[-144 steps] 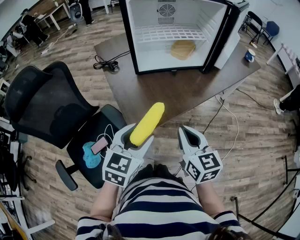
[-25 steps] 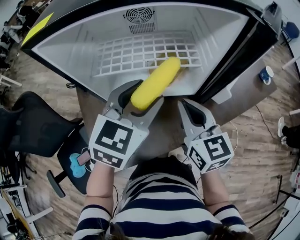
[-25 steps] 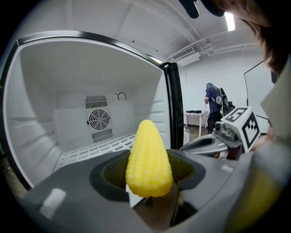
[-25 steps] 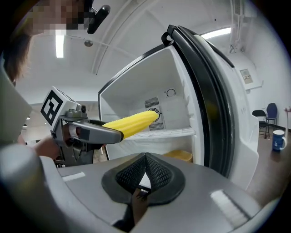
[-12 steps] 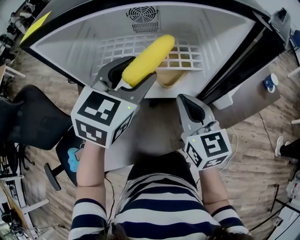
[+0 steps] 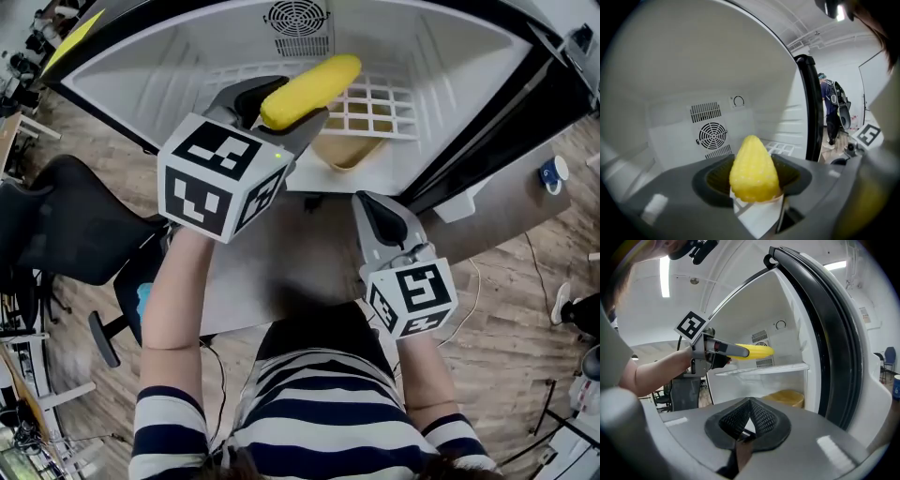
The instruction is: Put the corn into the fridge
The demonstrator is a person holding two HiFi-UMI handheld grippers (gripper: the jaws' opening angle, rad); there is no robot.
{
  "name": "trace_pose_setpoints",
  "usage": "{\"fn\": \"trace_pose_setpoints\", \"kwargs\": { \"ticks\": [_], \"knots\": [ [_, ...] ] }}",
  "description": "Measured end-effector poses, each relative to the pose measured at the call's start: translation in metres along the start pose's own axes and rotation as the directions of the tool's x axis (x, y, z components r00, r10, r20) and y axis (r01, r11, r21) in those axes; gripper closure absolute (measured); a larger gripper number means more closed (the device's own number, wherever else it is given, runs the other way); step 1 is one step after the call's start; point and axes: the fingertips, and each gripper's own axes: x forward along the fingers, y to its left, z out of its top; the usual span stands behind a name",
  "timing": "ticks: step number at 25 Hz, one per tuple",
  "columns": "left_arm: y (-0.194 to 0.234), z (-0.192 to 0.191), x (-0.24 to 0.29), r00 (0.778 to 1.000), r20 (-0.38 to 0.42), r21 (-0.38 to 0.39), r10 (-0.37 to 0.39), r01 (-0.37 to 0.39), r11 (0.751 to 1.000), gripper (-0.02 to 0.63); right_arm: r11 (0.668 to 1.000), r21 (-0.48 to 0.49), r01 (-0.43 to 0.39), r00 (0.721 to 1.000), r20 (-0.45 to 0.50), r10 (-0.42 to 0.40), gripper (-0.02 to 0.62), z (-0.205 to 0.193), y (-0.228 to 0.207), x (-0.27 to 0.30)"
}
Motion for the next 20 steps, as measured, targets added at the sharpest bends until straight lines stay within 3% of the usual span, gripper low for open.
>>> {"fn": "trace_pose_setpoints", "kwargs": {
  "ticks": [20],
  "knots": [
    [-0.021,0.016,0.051,0.999,-0.019,0.051,-0.029,0.03,0.998,0.606,0.999,0.031,-0.021,0.999,-0.038,0.023,0.603,-0.026,-0.013,0.0]
  ]
}}
